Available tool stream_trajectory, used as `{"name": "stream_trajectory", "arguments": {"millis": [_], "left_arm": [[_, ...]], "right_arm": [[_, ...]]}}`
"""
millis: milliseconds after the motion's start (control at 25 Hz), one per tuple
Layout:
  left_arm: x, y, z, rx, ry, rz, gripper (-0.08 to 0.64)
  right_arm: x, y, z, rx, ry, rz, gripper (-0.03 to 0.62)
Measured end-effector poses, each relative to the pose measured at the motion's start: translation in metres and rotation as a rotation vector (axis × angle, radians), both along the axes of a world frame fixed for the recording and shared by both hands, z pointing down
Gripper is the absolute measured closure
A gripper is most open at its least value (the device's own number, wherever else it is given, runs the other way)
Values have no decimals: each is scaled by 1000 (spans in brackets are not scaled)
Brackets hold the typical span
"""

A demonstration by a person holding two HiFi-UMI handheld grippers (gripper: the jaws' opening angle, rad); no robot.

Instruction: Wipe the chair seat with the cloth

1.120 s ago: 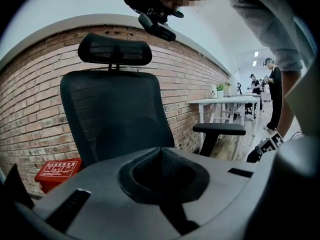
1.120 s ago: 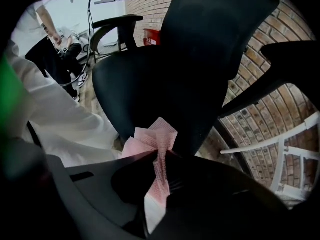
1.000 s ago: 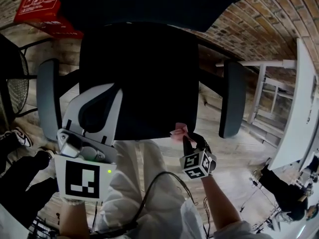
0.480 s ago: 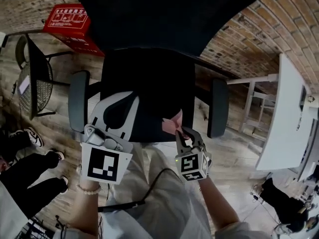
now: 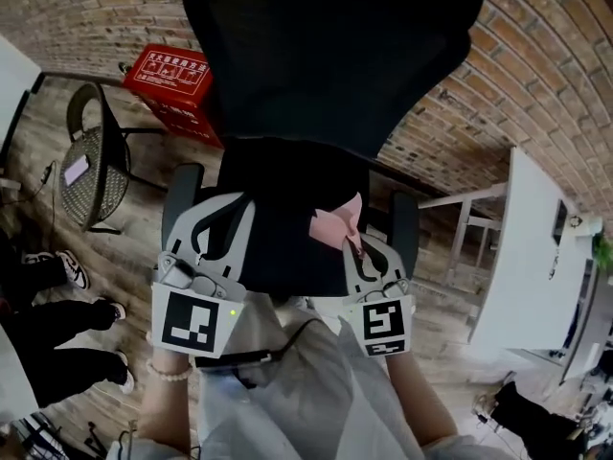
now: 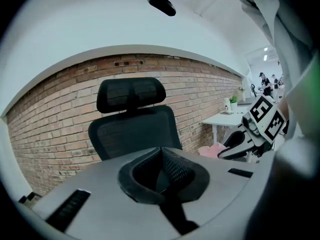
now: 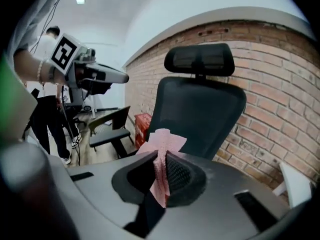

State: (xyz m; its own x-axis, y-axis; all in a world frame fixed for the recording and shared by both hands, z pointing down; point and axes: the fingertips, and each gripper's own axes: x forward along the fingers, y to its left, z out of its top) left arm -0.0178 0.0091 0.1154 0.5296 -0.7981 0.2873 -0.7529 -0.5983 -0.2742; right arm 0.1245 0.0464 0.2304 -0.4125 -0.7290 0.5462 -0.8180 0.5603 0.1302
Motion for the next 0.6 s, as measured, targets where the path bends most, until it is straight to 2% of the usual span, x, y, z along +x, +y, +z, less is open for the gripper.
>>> {"name": "stream_trajectory", "arguments": {"millis": [280, 600], "left_arm": [[-5, 18, -57, 87, -6, -54, 541], [-1, 35, -93, 138, 2, -74, 541]], "right_arm": [[-6, -5, -80, 114, -112, 2, 537], [-3, -2, -131, 205, -144, -38, 537]]}}
